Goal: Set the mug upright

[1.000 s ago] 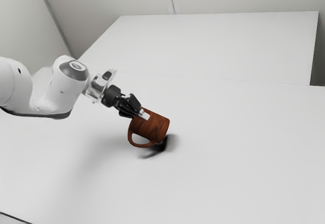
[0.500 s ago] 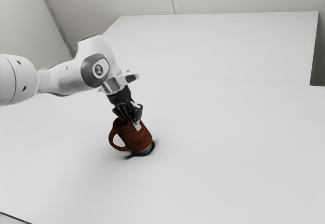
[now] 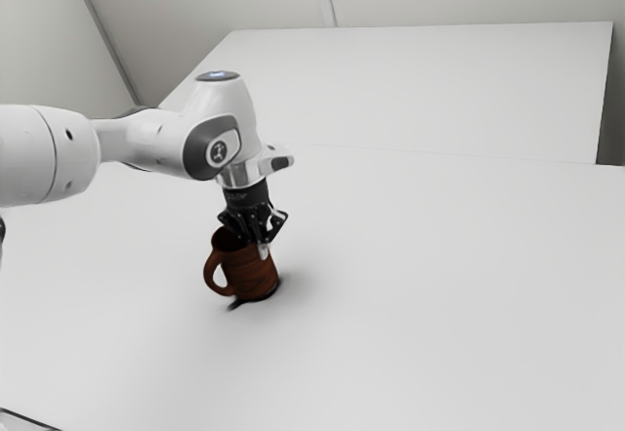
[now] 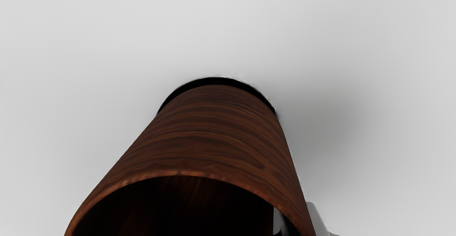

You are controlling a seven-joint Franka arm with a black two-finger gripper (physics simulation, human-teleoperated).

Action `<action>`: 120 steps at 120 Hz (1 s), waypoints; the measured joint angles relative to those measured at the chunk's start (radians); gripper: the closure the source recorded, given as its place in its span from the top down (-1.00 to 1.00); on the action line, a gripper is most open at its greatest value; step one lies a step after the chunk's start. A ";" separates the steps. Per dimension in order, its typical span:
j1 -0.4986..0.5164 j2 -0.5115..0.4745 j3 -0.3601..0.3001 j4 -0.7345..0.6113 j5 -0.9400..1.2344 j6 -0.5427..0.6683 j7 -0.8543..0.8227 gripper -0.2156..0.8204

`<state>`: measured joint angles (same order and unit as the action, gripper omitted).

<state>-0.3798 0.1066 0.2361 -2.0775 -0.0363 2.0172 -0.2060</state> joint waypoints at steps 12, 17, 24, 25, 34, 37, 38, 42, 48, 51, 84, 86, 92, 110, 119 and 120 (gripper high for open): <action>-0.002 0.007 0.000 0.000 0.009 -0.011 -0.053 -0.87; -0.002 0.009 0.000 0.000 0.008 -0.014 -0.071 -0.68; -0.001 0.010 0.000 0.000 0.006 -0.017 -0.094 -0.43; -0.001 0.010 0.000 0.001 0.005 -0.018 -0.097 -0.39; -0.001 0.008 0.000 0.002 0.002 -0.021 -0.123 -0.10; -0.001 0.007 0.001 0.002 0.001 -0.022 -0.130 -0.03; -0.002 0.006 0.001 0.002 0.001 -0.022 -0.133 0.00; -0.002 0.004 0.003 0.003 -0.001 -0.023 -0.142 0.08; -0.001 0.000 0.004 0.003 -0.003 -0.029 -0.155 0.19; -0.001 -0.003 0.004 0.004 -0.003 -0.032 -0.160 0.23; -0.002 -0.060 0.005 0.033 -0.003 -0.093 -0.212 0.49; -0.002 -0.067 0.005 0.034 -0.003 -0.098 -0.215 0.49; -0.003 -0.090 0.005 0.036 -0.001 -0.111 -0.221 0.51; -0.012 -0.114 0.014 0.148 0.012 -0.146 -0.191 0.55; -0.026 -0.115 0.029 0.238 0.038 -0.179 -0.153 0.56; -0.028 -0.115 0.031 0.246 0.040 -0.184 -0.148 0.56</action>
<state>-0.4076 -0.0082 0.2667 -1.8313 0.0040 1.8335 -0.3539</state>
